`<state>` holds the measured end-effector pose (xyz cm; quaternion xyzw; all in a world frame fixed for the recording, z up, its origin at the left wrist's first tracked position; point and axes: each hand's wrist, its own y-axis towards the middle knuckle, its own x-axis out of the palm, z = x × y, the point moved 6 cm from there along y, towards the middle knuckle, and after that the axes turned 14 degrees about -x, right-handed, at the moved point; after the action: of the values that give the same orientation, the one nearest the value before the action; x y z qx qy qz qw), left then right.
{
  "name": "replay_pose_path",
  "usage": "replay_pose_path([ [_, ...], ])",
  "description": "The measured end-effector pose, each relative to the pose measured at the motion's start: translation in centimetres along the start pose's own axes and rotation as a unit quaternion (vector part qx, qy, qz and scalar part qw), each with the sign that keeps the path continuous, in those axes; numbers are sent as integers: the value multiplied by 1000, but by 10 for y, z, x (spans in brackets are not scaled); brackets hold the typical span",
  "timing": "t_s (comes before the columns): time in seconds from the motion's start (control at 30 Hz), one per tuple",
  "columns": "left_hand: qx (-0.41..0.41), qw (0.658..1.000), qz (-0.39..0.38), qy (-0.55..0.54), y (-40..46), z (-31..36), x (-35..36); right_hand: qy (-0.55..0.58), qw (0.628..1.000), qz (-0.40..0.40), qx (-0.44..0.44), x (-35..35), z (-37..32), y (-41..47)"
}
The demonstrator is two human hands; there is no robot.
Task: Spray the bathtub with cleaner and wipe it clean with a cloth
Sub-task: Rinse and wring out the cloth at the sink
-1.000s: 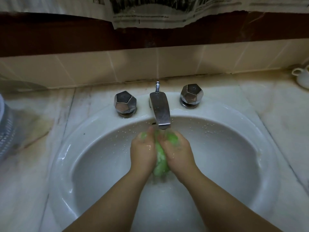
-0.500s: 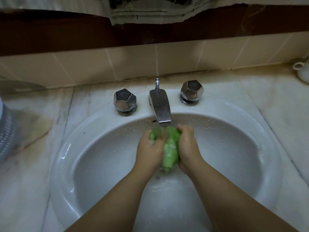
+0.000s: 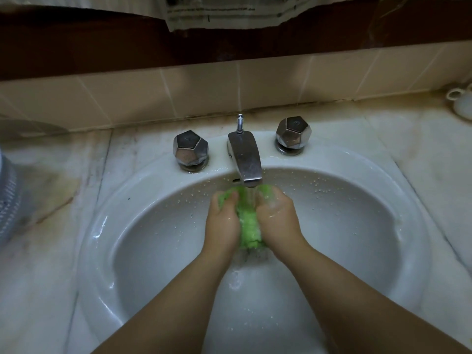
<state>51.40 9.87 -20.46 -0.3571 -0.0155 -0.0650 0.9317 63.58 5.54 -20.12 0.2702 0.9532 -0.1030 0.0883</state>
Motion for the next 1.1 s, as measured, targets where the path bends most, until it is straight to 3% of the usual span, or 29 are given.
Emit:
replay_pose_path([
  [0.2, 94, 989, -75, 86, -12, -4, 9, 45, 998, 49, 7, -10, 5, 3],
  [0.4, 67, 991, 57, 104, 2, 4, -8, 157, 986, -18, 53, 5, 5, -2],
  [0.53, 29, 995, 67, 71, 9, 5, -13, 135, 982, -117, -60, 3, -4, -12],
  [0.63, 12, 995, 78, 56, 12, 3, -15, 71, 988, -103, -92, 1, -10, -14],
  [0.73, 19, 995, 87, 43, 8, 5, -14, 52, 995, -65, -59, -1, -8, -6],
  [0.93, 35, 987, 13, 157, -2, 2, -2, -6, 999, 21, -32, -12, 0, 6],
  [1.1, 86, 974, -161, 137, -18, 3, 10, 86, 995, 48, 9, -11, 6, 8],
])
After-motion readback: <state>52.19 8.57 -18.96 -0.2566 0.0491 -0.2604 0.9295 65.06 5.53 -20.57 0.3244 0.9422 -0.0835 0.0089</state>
